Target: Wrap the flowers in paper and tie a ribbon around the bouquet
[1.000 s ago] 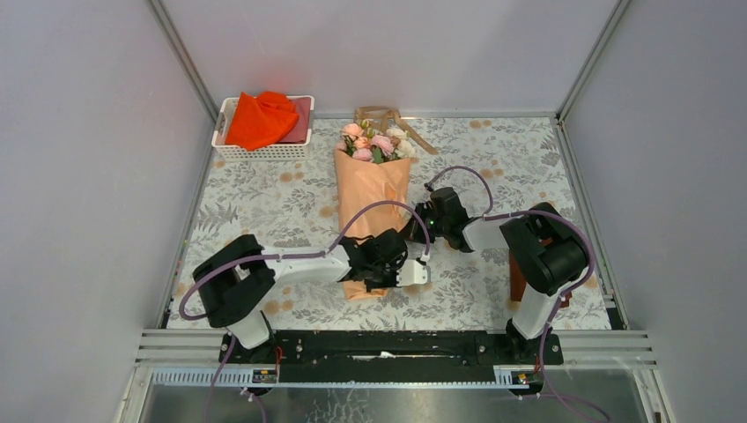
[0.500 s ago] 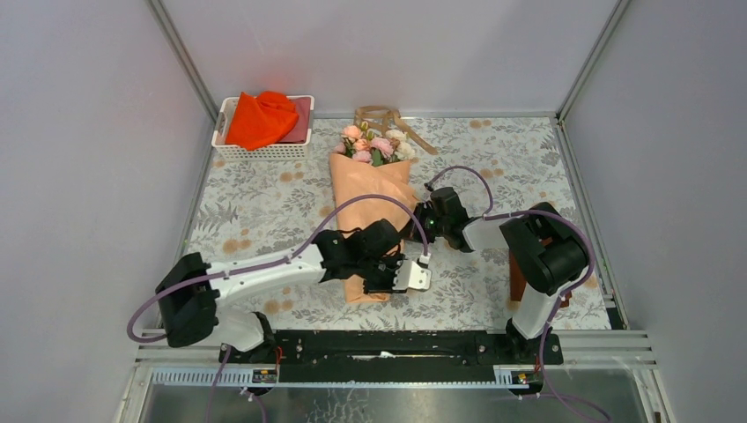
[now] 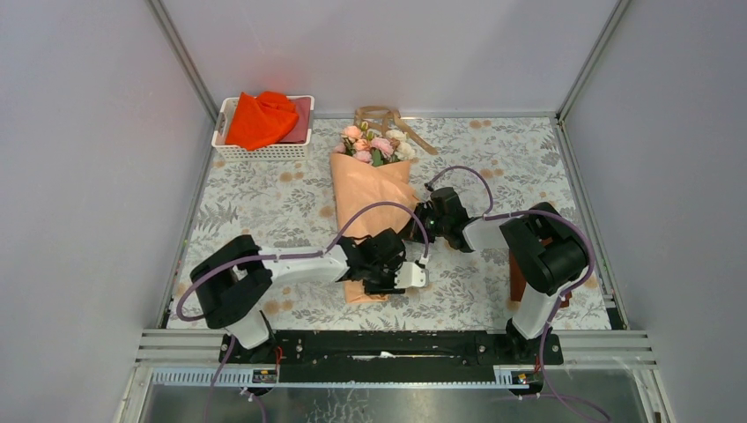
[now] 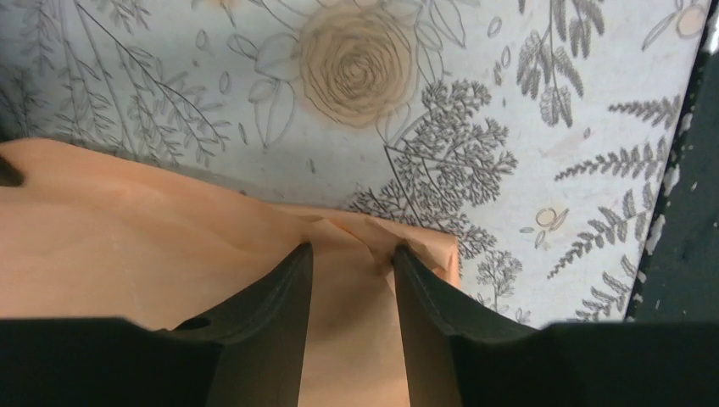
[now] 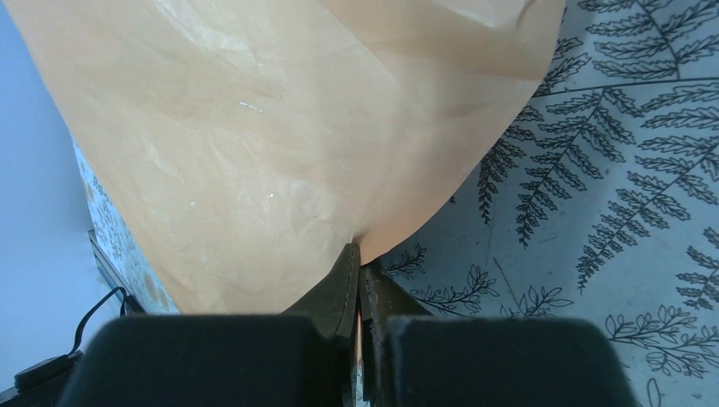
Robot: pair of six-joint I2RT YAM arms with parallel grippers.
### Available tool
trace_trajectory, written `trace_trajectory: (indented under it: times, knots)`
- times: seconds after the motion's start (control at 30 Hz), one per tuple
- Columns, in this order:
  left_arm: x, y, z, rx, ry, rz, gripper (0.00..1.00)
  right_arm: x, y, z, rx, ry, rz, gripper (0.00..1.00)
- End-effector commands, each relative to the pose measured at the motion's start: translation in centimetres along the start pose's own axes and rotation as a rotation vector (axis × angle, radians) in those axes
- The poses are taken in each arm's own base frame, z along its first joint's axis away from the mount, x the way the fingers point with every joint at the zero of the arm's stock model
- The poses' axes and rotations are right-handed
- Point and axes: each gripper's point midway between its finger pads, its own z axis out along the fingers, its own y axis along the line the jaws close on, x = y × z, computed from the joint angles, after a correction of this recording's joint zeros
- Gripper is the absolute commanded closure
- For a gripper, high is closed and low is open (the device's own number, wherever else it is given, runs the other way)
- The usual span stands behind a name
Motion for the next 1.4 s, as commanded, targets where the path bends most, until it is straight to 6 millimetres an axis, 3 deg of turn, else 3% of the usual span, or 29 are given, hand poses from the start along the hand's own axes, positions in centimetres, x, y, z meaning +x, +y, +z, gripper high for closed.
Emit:
trace_trajectory:
  times: [0.0,0.1,0.2,0.3,0.37,0.43,0.57,0.63,0.7,0.8,0.93,1.0,1.17,1.37]
  knots:
    - [0.7,-0.9,0.9,0.018,-0.017,0.044,0.52,0.4,-2.9,-0.3,0.113,0.01,-0.01,1.0]
    - [0.9,-3.0,0.2,0.108,-0.023,0.048,0.49,0.3,-3.0,-0.2,0.115,0.016,-0.011,1.0]
    - [-1.4,-4.5,-2.7,0.171,-0.129,0.078,0.4,0.4,-3.2,-0.1,0.121,0.02,-0.009,1.0]
    - [-3.1,-4.3,-5.6,0.17,-0.223,0.092,0.3,0.4,-3.3,0.0,0.125,0.022,-0.01,0.98]
    - [-3.4,-2.4,-7.3,0.15,-0.259,0.017,0.28,0.5,-3.4,0.0,0.127,0.022,-0.01,0.94]
    - [-2.8,1.9,-8.8,0.063,-0.273,-0.143,0.27,0.5,-3.4,0.0,0.127,0.024,-0.011,0.87]
    - [0.9,11.4,-10.6,-0.196,-0.281,-0.476,0.26,0.7,-3.6,0.2,0.13,0.031,-0.009,0.78]
    - [3.2,14.3,-11.2,-0.263,-0.273,-0.593,0.27,0.7,-3.7,0.2,0.131,0.029,-0.007,0.79]
    - [3.8,15.5,-11.8,-0.259,-0.304,-0.635,0.28,0.9,-3.8,0.3,0.131,0.032,-0.004,0.84]
    - [2.6,15.6,-12.3,-0.226,-0.366,-0.609,0.32,1.2,-4.0,0.6,0.128,0.043,0.001,0.94]
    - [1.3,16.1,-12.0,-0.19,-0.428,-0.617,0.36,1.5,-4.2,0.9,0.122,0.048,0.016,0.98]
    - [2.7,17.9,-11.2,-0.264,-0.394,-0.667,0.4,1.5,-4.2,0.9,0.119,0.047,0.018,0.99]
    - [8.7,23.3,-10.1,-0.437,-0.288,-0.86,0.51,1.6,-4.2,0.8,0.121,0.053,0.012,1.0]
    - [13.9,26.6,-9.7,-0.54,-0.212,-0.989,0.52,1.9,-4.3,0.7,0.119,0.064,0.01,1.0]
